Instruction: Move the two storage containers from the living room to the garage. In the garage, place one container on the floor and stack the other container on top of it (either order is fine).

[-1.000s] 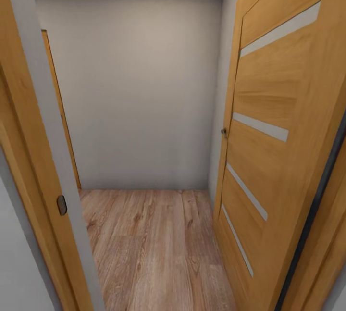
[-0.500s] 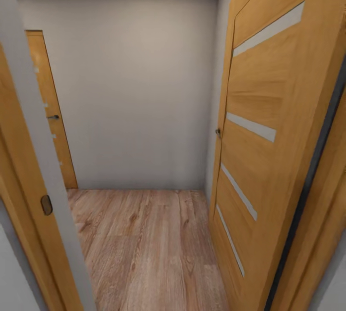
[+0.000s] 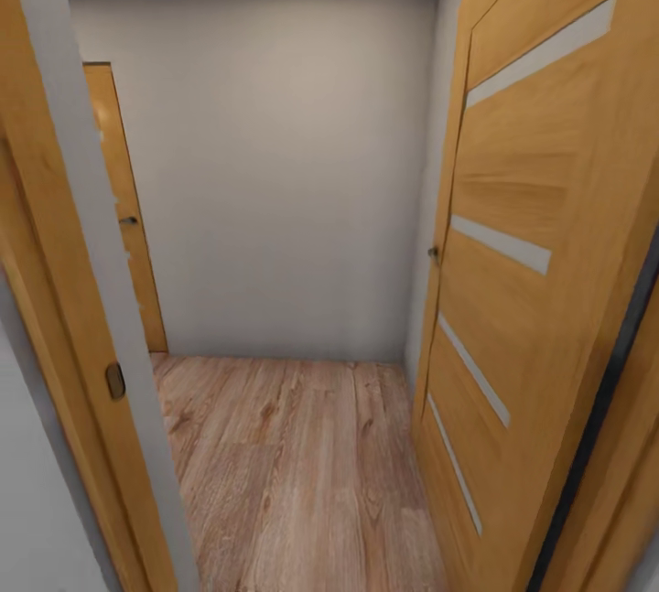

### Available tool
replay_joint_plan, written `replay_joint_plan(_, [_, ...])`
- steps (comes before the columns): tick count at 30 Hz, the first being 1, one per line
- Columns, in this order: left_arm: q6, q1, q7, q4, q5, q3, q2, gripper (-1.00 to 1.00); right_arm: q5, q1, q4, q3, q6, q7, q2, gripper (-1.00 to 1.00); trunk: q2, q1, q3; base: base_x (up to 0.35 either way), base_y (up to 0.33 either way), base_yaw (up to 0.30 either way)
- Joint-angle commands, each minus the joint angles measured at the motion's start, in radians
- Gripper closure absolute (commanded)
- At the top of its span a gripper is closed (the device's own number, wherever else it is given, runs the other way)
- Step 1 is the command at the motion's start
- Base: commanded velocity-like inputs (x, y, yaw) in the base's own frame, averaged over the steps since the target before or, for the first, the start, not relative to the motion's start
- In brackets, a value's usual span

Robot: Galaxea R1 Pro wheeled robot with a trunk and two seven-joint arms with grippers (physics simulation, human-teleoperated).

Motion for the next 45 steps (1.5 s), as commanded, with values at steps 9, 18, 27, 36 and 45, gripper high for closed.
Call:
replay_joint_plan(9, [-0.001, -0.001, 0.003, 0.000, 0.003, 0.001, -0.001, -1.00, -0.004, -0.001, 0.003, 0.010, -0.006, 0.002, 0.000, -1.00, -0.001, 0.000, -0.001, 0.000, 0.000, 0.048])
replay_joint_plan(18, [-0.001, -0.001, 0.003, 0.000, 0.003, 0.000, 0.001, -1.00, -0.005, -0.001, 0.003, 0.010, -0.008, 0.002, -0.001, -1.00, -0.001, 0.000, -0.001, 0.108, 0.000, 0.001])
replay_joint_plan(27, [-0.001, -0.001, 0.003, 0.000, 0.003, 0.001, 0.001, -1.00, -0.007, -0.001, 0.003, 0.009, -0.006, 0.002, 0.000, -1.00, -0.001, 0.000, -0.001, 0.313, 0.000, 0.000])
replay_joint_plan(36, [-0.001, -0.001, 0.003, 0.000, 0.004, 0.001, 0.002, -1.00, -0.007, -0.001, 0.003, 0.009, -0.006, 0.002, 0.000, -1.00, -0.001, 0.000, -0.001, 0.311, -0.049, 0.000])
replay_joint_plan(45, [-0.001, -0.001, 0.003, 0.000, 0.004, 0.001, 0.002, -1.00, -0.007, -0.001, 0.003, 0.009, -0.006, 0.002, 0.000, -1.00, -0.001, 0.000, -0.001, 0.174, -0.106, 0.000])
